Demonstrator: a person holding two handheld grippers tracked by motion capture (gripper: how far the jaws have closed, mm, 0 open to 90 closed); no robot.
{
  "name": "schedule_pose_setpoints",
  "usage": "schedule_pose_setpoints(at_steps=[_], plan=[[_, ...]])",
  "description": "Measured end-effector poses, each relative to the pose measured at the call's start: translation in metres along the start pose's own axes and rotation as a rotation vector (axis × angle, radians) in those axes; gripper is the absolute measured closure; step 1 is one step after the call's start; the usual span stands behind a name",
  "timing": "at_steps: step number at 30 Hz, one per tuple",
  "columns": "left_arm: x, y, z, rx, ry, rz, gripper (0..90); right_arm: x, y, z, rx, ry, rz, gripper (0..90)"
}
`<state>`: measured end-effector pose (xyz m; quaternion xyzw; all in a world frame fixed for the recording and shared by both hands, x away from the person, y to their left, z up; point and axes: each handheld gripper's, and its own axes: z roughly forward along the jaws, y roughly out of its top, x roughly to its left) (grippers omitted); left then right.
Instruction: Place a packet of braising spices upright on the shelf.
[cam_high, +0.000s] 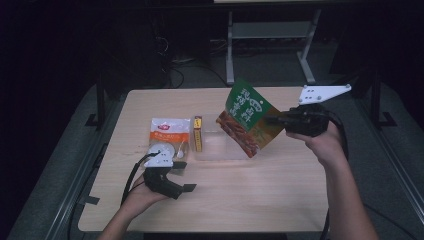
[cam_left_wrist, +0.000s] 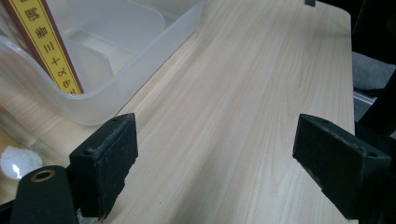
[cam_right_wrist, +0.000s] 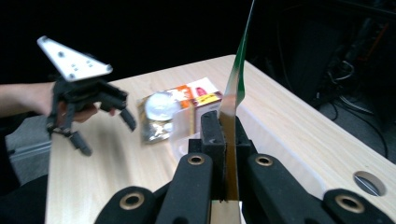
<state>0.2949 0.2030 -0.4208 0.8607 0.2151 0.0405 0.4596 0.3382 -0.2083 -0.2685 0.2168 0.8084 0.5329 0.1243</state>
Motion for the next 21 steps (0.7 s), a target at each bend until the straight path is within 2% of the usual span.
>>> schedule_pose_setpoints(at_steps=[5,11,21], plan=[[0.0,-0.002,0.004,0.018,-0.012,-0.002,13.5,-0.014,0.002,0.001,-0.001,-0.044,0.021,90.0],[-0.002,-0.002,0.006,0.017,-0.012,-0.006,13.5,-0.028,0.003,0.009,0.008,-0.079,0.033,90.0],[-0.002,-0.003,0.007,0.019,-0.01,-0.006,13.5,-0.035,-0.004,0.017,0.038,-0.096,0.051,90.0]])
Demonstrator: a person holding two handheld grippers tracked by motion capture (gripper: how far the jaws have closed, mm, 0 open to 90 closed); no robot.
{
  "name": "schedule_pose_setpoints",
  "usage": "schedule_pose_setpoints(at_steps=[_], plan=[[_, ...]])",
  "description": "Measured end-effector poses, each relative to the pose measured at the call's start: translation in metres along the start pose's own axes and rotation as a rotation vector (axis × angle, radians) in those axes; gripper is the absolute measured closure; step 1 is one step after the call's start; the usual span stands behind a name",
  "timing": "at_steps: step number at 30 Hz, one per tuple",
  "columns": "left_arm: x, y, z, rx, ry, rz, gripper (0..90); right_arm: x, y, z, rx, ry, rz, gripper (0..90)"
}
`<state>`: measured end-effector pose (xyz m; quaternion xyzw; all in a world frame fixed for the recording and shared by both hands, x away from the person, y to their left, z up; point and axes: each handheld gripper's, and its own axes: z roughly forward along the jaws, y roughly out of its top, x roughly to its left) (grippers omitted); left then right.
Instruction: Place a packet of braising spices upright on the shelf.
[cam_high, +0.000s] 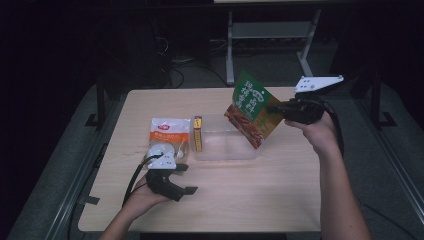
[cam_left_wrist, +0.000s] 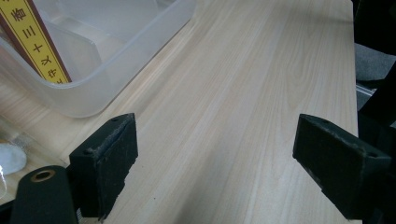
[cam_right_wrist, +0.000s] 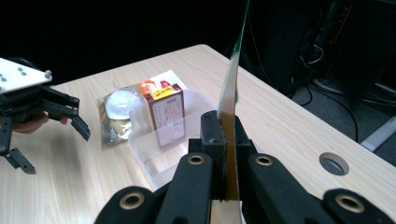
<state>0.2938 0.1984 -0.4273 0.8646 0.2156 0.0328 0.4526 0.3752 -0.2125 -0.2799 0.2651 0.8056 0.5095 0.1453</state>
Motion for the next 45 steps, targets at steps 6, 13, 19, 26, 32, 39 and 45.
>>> schedule_pose_setpoints(at_steps=[6,13,19,26,32,39,45], plan=[[0.001,0.0,0.0,0.005,0.001,0.003,13.5,0.0,-0.003,0.008,0.025,-0.011,0.001,90.0],[0.002,0.0,-0.001,0.003,0.003,0.003,13.5,-0.003,-0.006,0.01,0.023,-0.023,0.015,90.0],[0.002,0.0,-0.001,0.004,0.007,0.006,13.5,-0.004,-0.008,0.014,0.029,-0.032,0.024,90.0],[0.003,-0.001,-0.002,0.007,0.007,0.005,13.5,-0.004,-0.01,0.023,0.052,-0.038,0.022,90.0],[0.003,-0.001,-0.001,0.007,0.007,0.002,13.5,-0.004,-0.012,0.03,0.076,-0.043,0.022,90.0],[0.002,-0.001,0.0,0.008,0.005,-0.006,13.5,-0.004,-0.014,0.036,0.097,-0.048,0.021,90.0],[0.002,-0.001,0.0,0.015,0.003,-0.007,13.5,-0.004,-0.016,0.041,0.108,-0.05,0.031,89.8]])
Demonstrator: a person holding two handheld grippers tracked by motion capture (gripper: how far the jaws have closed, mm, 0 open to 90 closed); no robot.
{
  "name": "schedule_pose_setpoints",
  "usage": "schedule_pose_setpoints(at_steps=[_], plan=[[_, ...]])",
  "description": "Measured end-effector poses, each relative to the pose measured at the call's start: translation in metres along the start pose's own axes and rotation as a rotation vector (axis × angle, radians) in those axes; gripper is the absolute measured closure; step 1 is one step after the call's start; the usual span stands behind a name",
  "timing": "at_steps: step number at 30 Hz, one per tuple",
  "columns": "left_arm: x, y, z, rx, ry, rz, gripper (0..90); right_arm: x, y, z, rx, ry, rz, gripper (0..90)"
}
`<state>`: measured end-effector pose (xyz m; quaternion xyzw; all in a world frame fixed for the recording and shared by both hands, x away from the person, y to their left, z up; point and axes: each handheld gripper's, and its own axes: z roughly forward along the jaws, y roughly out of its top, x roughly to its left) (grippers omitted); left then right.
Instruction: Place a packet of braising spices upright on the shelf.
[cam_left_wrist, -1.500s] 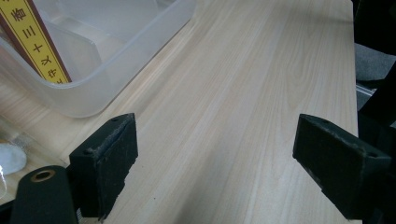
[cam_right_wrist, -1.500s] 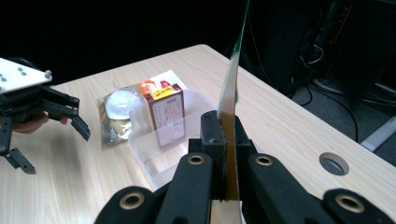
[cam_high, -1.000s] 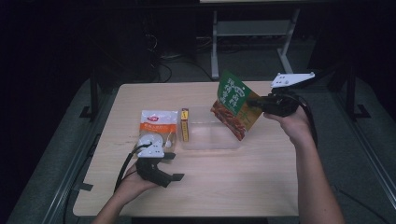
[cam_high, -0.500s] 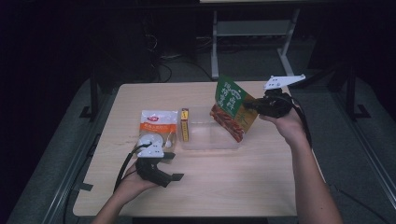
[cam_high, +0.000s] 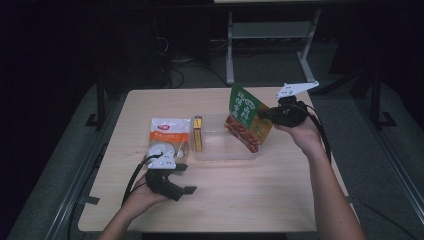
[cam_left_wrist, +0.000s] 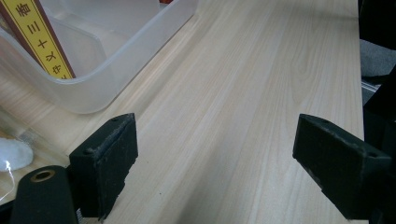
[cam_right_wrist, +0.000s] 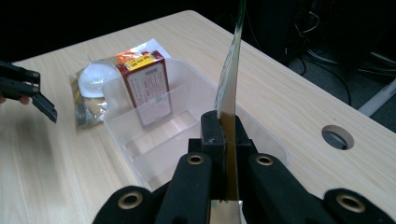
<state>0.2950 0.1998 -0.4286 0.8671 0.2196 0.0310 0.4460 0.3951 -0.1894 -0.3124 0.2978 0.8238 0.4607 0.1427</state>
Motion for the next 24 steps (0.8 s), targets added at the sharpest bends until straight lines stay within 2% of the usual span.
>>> schedule_pose_setpoints(at_steps=[5,9,13,16,18,21,24], plan=[[0.0,0.0,0.0,0.008,0.004,0.007,13.5,0.001,0.0,0.001,0.003,-0.002,-0.006,86.7],[0.0,0.0,0.001,0.011,0.002,0.01,13.5,0.002,0.0,-0.001,0.004,-0.03,-0.012,75.1],[-0.001,0.0,0.001,0.013,0.002,0.012,13.5,0.003,0.0,-0.004,-0.002,-0.035,-0.009,61.4],[0.001,0.0,-0.001,0.015,0.007,0.018,13.5,0.005,-0.001,-0.009,-0.008,-0.045,-0.012,42.0],[0.001,0.0,-0.001,0.011,0.009,0.01,13.5,0.007,-0.002,-0.011,-0.003,-0.066,-0.007,34.8],[0.002,0.0,-0.003,0.019,0.011,0.017,13.5,0.007,-0.007,-0.016,0.008,-0.08,0.0,29.7],[0.002,0.0,-0.004,0.024,0.011,0.026,13.5,0.007,-0.014,-0.02,0.015,-0.083,0.013,28.5]])
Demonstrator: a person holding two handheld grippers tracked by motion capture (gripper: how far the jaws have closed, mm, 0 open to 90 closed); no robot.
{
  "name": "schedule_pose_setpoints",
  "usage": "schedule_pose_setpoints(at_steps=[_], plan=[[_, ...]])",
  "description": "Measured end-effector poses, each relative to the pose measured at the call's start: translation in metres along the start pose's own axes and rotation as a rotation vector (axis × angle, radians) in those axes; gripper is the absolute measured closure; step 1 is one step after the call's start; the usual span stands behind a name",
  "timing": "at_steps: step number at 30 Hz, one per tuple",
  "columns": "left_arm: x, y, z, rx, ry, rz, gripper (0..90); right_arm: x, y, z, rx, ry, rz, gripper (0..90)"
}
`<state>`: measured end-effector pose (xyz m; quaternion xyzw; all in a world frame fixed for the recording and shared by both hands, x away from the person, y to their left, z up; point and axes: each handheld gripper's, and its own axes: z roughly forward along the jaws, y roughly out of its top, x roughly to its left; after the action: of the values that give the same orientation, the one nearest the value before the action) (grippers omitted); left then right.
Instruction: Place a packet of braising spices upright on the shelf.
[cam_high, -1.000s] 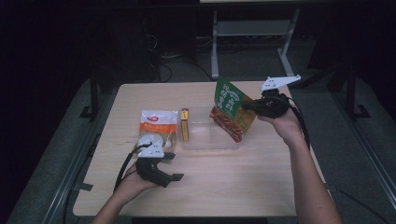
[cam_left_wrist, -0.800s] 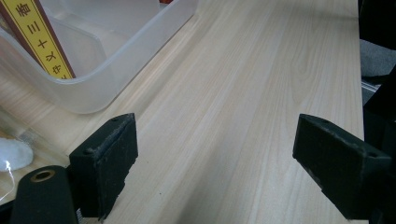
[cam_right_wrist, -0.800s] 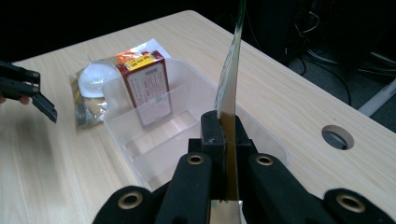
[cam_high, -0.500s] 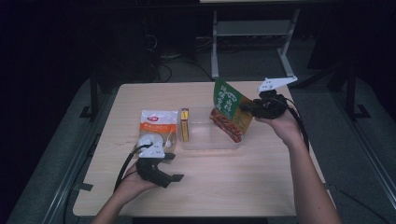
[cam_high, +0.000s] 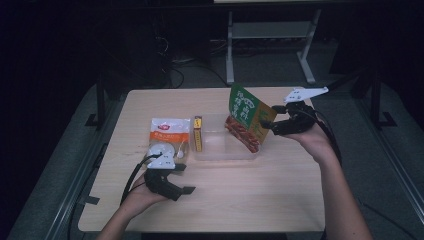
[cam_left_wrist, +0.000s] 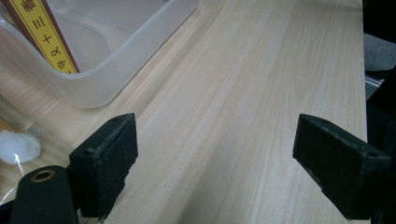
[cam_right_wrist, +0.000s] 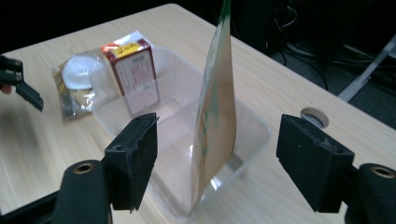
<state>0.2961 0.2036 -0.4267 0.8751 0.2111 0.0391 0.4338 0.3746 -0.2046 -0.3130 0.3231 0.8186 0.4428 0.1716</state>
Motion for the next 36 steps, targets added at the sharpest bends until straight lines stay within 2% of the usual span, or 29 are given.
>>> schedule_pose_setpoints(at_steps=[6,10,11,17,21,26,29,31,33,36], plan=[[0.0,0.0,0.0,0.011,0.002,0.004,13.6,0.003,-0.02,-0.008,0.025,-0.005,-0.001,25.9],[0.0,0.0,-0.001,0.009,0.004,0.006,13.6,0.005,-0.036,-0.009,0.031,0.006,0.031,25.5],[0.0,-0.001,-0.001,0.009,0.003,-0.003,13.5,0.005,-0.041,-0.009,0.032,0.009,0.038,25.4],[0.002,-0.001,-0.002,0.012,0.008,-0.002,13.6,0.013,-0.072,-0.005,0.086,0.026,0.074,24.6],[0.002,-0.001,-0.002,0.019,0.003,-0.002,13.6,0.021,-0.091,0.0,0.12,0.038,0.075,24.7],[0.001,-0.003,-0.002,0.047,-0.001,0.001,13.6,0.042,-0.107,0.008,0.128,0.095,0.023,24.9],[0.002,-0.006,-0.003,0.057,0.002,-0.008,13.6,0.061,-0.113,0.017,0.13,0.159,-0.015,24.9],[0.003,-0.005,-0.004,0.052,0.007,-0.012,13.6,0.074,-0.115,0.028,0.161,0.209,-0.054,24.3],[0.003,-0.005,-0.004,0.05,0.012,-0.013,13.6,0.087,-0.115,0.038,0.195,0.235,-0.087,24.3],[0.004,-0.006,-0.005,0.056,0.019,-0.008,13.7,0.099,-0.114,0.049,0.218,0.273,-0.129,24.3]])
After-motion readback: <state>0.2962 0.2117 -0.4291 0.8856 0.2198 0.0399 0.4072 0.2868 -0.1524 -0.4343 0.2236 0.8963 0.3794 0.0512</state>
